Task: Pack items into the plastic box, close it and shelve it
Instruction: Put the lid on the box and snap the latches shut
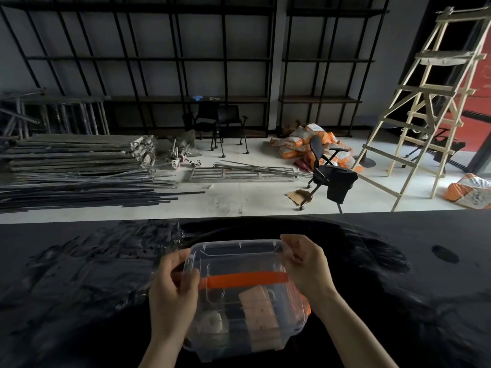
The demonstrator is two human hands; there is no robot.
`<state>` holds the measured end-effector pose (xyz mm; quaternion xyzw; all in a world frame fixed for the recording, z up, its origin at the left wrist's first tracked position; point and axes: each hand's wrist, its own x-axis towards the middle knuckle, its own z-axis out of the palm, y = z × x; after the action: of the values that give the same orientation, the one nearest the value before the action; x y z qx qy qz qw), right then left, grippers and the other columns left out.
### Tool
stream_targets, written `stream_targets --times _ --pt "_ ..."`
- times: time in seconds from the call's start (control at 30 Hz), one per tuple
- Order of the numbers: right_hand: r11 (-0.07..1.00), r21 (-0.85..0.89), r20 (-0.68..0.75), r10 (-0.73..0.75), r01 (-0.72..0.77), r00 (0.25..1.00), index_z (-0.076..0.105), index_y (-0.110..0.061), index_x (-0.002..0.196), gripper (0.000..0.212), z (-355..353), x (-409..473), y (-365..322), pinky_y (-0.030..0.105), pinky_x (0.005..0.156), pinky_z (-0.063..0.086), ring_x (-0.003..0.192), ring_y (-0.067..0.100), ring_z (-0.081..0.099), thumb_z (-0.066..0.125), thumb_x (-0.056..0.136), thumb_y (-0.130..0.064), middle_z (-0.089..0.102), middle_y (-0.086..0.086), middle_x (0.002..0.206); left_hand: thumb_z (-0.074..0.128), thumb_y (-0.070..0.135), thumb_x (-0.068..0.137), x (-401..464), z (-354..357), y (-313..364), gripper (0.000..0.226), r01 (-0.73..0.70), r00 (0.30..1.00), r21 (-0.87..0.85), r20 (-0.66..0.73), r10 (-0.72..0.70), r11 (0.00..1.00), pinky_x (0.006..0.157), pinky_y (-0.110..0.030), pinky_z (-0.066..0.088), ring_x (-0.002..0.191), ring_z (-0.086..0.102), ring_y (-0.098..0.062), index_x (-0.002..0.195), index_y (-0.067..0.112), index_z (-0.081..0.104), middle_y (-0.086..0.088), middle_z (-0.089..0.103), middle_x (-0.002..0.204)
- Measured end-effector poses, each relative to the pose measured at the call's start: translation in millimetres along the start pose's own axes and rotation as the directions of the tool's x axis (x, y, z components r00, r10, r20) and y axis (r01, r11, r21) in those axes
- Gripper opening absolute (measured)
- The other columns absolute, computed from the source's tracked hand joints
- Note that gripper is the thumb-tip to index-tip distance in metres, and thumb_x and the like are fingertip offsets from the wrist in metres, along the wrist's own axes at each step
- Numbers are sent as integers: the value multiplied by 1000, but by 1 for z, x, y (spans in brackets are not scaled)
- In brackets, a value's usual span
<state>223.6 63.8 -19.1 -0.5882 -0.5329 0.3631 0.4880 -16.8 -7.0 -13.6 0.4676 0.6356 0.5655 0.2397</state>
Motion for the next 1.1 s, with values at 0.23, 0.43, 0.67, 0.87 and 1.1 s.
stream_targets --times 0.23,0.43,0.67,0.87,1.1 --pt "980 -197 -17 -29 25 999 68 -21 118 35 4 -17 6 1 68 47 95 -2 64 73 87 -8 68 -15 105 67 13 90 -3 0 -4 32 -23 998 236 69 7 971 90 -37 46 112 57 -13 117 29 58 12 62 113" --pt "973 -230 71 -10 26 997 64 -23 124 36 6 -26 2 -2 70 44 90 -17 61 71 90 -15 63 -22 100 58 30 98 -7 -6 -7 19 22 996 270 77 -45 963 79 -32 48 107 63 -17 116 33 53 7 65 118" --pt "914 -280 -46 294 -295 955 39 -25 149 90 4 -35 12 45 101 51 127 26 55 71 75 -63 53 7 145 70 37 88 -3 -11 -10 75 283 945 376 45 -323 882 110 -51 36 140 42 -32 152 19 36 -11 45 153" --pt "822 -81 29 567 -563 823 71 -12 88 80 -3 -38 10 39 65 60 65 18 69 74 44 -79 71 -1 73 71 61 72 -1 -16 -17 70 509 821 201 179 -542 837 94 -45 45 107 65 -31 116 6 68 -15 72 111" --pt "870 -149 -112 457 -469 883 71 -11 69 52 4 -31 -2 29 52 55 53 16 66 77 56 -62 76 2 66 77 41 81 19 -2 -6 32 366 925 271 1 -380 890 76 -43 54 77 70 -32 75 11 68 -8 71 71"
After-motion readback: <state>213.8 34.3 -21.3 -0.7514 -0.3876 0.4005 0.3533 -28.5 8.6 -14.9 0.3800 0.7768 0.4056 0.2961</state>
